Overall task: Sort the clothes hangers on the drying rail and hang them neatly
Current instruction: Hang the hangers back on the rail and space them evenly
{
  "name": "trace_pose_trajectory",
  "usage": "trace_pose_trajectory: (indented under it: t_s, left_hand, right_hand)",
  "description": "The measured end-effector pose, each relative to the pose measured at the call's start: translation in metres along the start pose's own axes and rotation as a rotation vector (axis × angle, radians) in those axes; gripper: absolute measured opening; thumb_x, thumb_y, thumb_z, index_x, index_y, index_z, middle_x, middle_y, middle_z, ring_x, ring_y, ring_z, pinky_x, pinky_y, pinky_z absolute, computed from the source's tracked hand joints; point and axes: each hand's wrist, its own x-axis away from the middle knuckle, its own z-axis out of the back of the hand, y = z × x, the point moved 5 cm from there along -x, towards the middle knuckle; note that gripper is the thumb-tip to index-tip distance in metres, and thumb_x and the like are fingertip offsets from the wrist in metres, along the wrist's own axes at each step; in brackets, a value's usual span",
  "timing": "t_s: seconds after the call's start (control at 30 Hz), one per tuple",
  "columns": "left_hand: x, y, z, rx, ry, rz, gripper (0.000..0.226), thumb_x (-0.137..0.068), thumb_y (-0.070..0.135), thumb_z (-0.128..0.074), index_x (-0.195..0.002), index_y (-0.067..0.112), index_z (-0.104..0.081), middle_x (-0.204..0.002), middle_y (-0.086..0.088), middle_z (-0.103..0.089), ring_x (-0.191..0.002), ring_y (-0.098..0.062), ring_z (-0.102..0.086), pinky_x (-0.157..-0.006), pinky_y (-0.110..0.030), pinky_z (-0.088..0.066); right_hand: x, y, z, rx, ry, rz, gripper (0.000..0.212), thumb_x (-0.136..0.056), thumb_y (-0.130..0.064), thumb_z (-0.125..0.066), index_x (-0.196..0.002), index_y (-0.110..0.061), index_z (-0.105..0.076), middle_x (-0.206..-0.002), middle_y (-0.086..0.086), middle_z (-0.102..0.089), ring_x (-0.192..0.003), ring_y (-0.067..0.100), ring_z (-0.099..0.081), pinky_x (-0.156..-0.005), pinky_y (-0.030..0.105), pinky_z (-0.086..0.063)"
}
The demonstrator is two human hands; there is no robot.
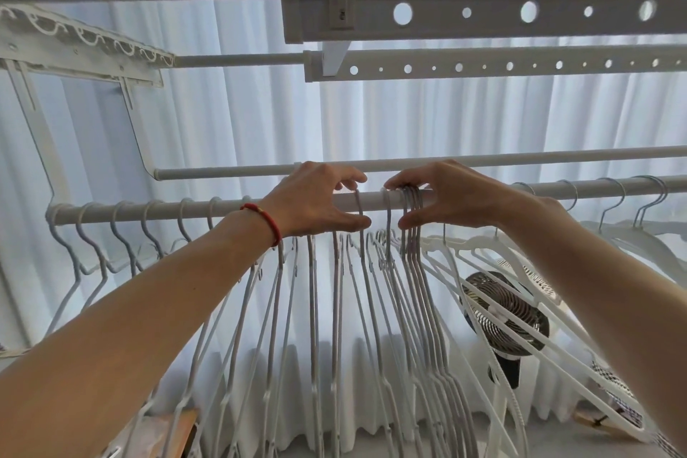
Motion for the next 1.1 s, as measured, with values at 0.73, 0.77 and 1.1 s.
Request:
trace_pose_trajectory:
  t_s: [0.73,0.77,1.1]
  left_hand:
    - [-0.001,0.009,0.001,-0.053,-0.008,-0.014,0.07,-0.072,0.054,-0.082,-0.133,0.026,-0.061,-0.12,0.009,-0.069,-0.11,-0.014,-0.062,-0.097,-0.043,-0.051]
    - [0.0,0.009,0.001,-0.05,-0.01,-0.013,0.07,-0.072,0.054,-0.082,-0.133,0.026,-0.061,-0.121,0.01,-0.069,-0.11,-0.014,-0.062,-0.097,-0.044,-0.051]
    - [-0.003,0.013,-0.002,-0.038,-0.005,-0.034,0.071,-0.073,0.054,-0.081,-0.134,0.025,-0.061,-0.12,0.008,-0.069,-0.109,-0.011,-0.062,-0.094,-0.038,-0.053]
  right_hand:
    - [0.006,0.005,0.007,0.059,-0.038,-0.044,0.061,-0.075,-0.037,-0.089,-0.13,-0.026,-0.066,-0.111,-0.007,-0.07,-0.106,0.016,-0.063,-0.096,0.038,-0.049]
    - [0.006,0.005,0.008,0.063,-0.041,-0.046,0.06,-0.075,-0.037,-0.089,-0.13,-0.026,-0.066,-0.111,-0.008,-0.07,-0.105,0.016,-0.063,-0.096,0.037,-0.049]
    - [0.015,0.016,0.014,0.044,-0.035,-0.078,0.07,-0.072,-0.039,-0.091,-0.135,-0.028,-0.063,-0.12,-0.01,-0.069,-0.112,0.012,-0.063,-0.103,0.037,-0.048]
